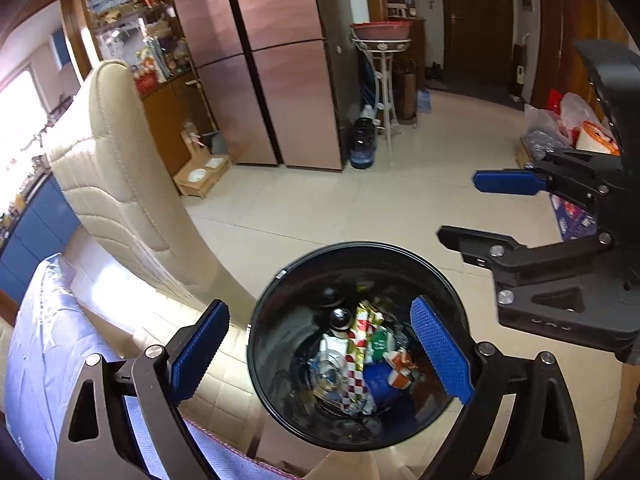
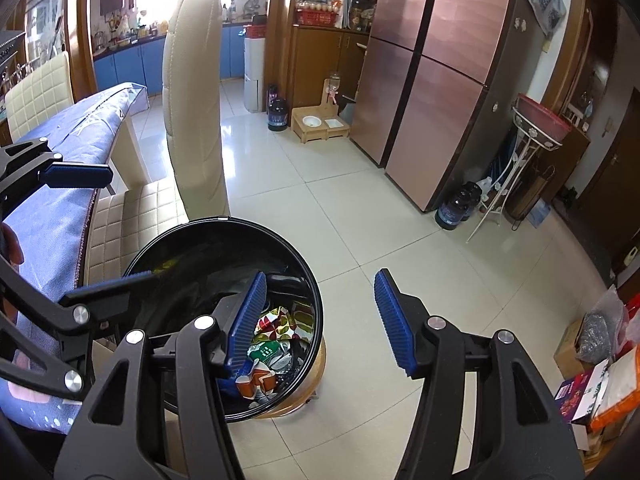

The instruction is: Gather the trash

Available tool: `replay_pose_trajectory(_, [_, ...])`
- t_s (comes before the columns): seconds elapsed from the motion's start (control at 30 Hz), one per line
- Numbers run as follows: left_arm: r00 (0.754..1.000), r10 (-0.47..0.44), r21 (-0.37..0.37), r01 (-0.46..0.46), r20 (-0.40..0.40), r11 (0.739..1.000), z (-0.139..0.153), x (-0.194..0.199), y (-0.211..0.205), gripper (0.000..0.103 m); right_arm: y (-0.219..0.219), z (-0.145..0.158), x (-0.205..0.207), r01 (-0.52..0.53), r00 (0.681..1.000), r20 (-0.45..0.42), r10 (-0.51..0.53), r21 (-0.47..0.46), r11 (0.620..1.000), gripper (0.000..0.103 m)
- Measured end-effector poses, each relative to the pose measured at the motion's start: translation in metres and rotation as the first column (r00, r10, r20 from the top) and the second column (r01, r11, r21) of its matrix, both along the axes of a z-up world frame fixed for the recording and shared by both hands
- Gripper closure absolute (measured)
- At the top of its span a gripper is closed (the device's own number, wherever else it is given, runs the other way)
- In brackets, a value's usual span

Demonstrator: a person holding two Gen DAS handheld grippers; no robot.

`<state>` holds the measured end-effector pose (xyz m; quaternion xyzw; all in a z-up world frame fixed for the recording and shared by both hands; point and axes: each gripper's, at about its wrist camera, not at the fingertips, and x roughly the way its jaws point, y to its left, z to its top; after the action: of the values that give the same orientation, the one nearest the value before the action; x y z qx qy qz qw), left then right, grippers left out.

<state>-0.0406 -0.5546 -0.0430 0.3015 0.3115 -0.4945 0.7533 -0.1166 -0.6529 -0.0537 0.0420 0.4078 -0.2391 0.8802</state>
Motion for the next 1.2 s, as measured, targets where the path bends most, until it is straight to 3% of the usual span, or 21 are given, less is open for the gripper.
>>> replay_pose_trajectory(0.67, [1.0, -0.013, -0.005, 0.013, 0.002, 1.0, 0.0032, -0.0032, 0.004, 0.013, 0.0011, -0.0004, 0.0011, 0.007, 1.0, 0.003, -0.007, -0.003, 1.0, 0.041])
replay_pose_trajectory(1.2, [0.997, -0.003, -0.01, 0.003, -0.082, 1.0, 0.002, 0.0062, 0.0063, 0.013, 0.0011, -0.0005, 0.0008, 0.006, 1.0, 0.009, -0.006, 0.019, 1.0, 0.039])
